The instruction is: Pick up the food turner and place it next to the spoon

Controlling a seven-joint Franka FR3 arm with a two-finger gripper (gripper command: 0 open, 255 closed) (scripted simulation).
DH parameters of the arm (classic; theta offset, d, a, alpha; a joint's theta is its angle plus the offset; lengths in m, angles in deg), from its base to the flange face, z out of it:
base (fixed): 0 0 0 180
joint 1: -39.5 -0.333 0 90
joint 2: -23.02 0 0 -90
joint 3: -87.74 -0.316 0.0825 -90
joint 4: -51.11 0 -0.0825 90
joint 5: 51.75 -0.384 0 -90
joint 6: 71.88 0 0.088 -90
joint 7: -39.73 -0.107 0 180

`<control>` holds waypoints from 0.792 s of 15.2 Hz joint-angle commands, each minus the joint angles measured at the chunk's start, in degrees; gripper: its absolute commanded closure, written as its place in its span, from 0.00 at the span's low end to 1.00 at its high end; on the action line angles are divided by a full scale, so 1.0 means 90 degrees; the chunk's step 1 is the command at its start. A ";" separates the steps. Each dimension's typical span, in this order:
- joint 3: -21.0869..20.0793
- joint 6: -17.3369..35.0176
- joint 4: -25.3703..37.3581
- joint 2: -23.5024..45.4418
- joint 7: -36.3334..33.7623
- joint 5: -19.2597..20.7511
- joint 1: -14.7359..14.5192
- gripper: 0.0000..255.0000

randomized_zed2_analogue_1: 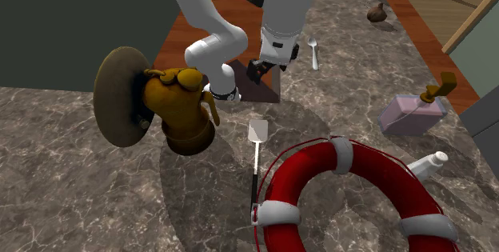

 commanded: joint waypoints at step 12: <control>0.0088 0.2626 -0.0340 0.1235 -0.1432 0.0473 0.1031 0.00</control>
